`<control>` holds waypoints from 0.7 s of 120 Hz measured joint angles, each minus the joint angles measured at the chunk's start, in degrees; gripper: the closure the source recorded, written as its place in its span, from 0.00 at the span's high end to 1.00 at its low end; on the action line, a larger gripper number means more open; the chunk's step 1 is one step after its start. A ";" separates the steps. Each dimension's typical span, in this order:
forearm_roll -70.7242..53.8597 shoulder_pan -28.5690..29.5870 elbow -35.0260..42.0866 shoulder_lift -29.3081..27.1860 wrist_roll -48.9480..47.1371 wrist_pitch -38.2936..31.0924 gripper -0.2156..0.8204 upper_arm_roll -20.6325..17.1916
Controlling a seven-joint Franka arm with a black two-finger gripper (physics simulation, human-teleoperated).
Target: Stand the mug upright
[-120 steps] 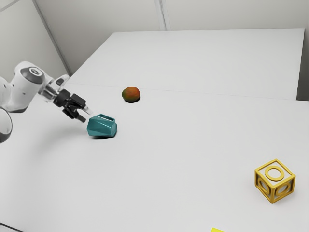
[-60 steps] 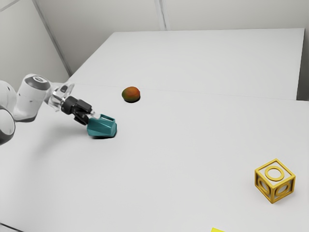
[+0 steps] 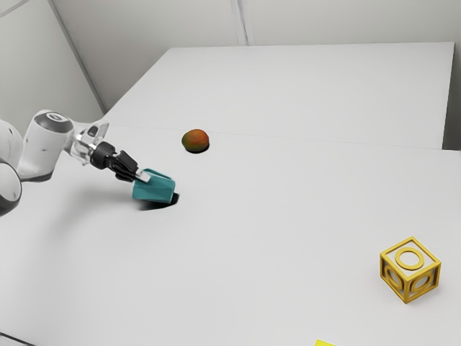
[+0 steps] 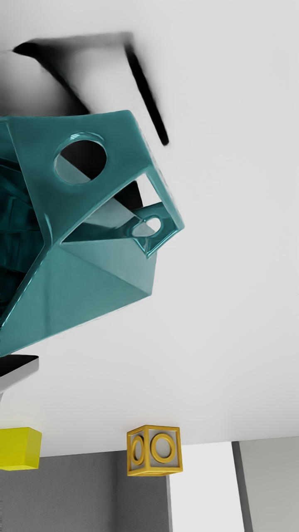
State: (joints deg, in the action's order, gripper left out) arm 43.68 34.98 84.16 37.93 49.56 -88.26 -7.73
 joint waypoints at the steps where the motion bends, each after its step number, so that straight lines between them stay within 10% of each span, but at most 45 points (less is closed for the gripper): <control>1: 0.00 0.00 0.00 0.00 0.03 -0.01 0.10 0.00; 45: -0.74 -0.63 -0.09 -1.39 0.86 -0.51 0.04 0.07; 84: -14.05 -7.65 5.40 -13.28 -2.11 -6.00 0.04 0.00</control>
State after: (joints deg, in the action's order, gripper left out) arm 29.63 27.33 89.56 24.64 47.45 -94.26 -7.73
